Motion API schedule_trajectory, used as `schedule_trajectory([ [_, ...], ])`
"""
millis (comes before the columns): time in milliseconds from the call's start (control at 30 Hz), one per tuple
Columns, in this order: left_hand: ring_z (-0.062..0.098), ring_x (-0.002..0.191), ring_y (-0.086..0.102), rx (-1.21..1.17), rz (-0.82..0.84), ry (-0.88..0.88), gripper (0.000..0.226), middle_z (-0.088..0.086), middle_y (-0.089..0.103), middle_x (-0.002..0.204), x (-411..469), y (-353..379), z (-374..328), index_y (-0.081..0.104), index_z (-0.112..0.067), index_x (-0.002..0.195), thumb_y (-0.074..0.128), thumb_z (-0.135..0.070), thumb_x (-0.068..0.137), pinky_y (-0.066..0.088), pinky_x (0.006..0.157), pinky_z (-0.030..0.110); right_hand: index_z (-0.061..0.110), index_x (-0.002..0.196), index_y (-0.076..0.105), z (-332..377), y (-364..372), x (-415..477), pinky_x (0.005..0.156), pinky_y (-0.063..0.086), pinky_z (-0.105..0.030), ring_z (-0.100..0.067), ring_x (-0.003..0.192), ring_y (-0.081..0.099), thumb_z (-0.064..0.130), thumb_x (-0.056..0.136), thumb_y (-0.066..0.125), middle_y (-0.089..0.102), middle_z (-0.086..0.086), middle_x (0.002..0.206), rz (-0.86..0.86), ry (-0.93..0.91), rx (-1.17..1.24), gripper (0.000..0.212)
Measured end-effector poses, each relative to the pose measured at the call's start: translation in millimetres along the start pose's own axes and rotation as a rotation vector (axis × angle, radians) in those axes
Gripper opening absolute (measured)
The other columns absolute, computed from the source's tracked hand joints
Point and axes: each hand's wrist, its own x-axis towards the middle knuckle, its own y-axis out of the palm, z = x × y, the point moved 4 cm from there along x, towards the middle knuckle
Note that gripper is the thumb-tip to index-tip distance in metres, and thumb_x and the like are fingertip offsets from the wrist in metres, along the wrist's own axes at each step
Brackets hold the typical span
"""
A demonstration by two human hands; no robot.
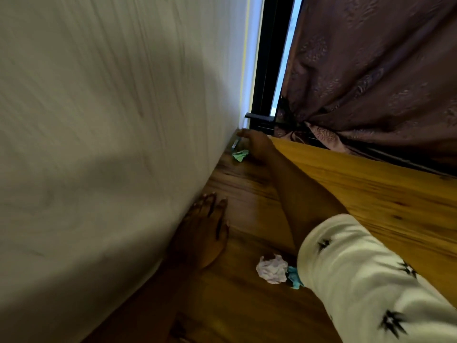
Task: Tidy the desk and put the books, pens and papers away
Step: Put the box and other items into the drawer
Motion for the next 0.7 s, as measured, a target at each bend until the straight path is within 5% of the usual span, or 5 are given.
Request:
schedule_trajectory([
  [100, 0.025, 0.137, 0.036, -0.026, 0.024, -0.007, 0.061, 0.006, 0.038, 0.149, -0.9, -1.0, 0.2, 0.039, -0.024, 0.143, 0.023, -0.046, 0.089, 0.030, 0.110, 0.038, 0.023, 0.128, 0.056, 8.0, 3.3, 0.2, 0.099, 0.043, -0.039, -0.029, 0.123, 0.049, 0.011, 0.082, 0.061, 0.053, -0.006, 0.136, 0.104, -0.153, -0.294, 0.047],
  [267, 0.027, 0.137, 0.037, -0.040, 0.043, -0.006, 0.062, 0.008, 0.039, 0.149, -1.0, 0.2, 0.1, 0.041, -0.022, 0.143, 0.022, -0.046, 0.088, 0.032, 0.109, 0.040, 0.017, 0.117, 0.063, -6.3, -19.6, -13.4, 0.086, 0.042, -0.042, -0.034, 0.117, 0.043, 0.019, 0.091, 0.054, 0.057, -0.011, 0.121, 0.077, -0.151, -0.721, 0.028],
  [400, 0.030, 0.134, 0.041, -0.036, 0.035, 0.004, 0.063, 0.011, 0.042, 0.147, 0.9, -0.4, 0.0, 0.043, -0.019, 0.142, 0.022, -0.046, 0.089, 0.034, 0.109, 0.042, 0.012, 0.106, 0.061, -13.6, -31.7, -35.6, 0.087, 0.043, -0.042, -0.035, 0.114, 0.047, 0.015, 0.089, 0.054, 0.056, -0.015, 0.119, 0.141, -0.110, -0.828, 0.019],
  [533, 0.025, 0.142, 0.025, -0.052, 0.115, -0.006, 0.065, 0.007, 0.027, 0.155, 0.6, -1.6, -0.1, 0.029, -0.023, 0.148, 0.013, -0.047, 0.090, 0.021, 0.117, 0.037, 0.007, 0.107, 0.058, -4.2, -56.8, -75.5, 0.086, 0.044, -0.039, -0.036, 0.108, 0.054, 0.007, 0.088, 0.050, 0.058, -0.018, 0.115, -0.024, -0.001, -0.634, 0.020],
  [700, 0.028, 0.137, 0.035, -0.111, 0.142, -0.011, 0.054, 0.009, 0.040, 0.148, -6.4, -16.3, -4.1, 0.045, -0.016, 0.140, 0.025, -0.036, 0.093, 0.025, 0.112, 0.037, 0.011, 0.097, 0.061, 13.3, -85.4, -190.8, 0.074, 0.047, -0.037, -0.029, 0.090, 0.062, 0.010, 0.083, 0.060, 0.067, -0.009, 0.094, -0.392, 0.076, 0.098, 0.014],
])
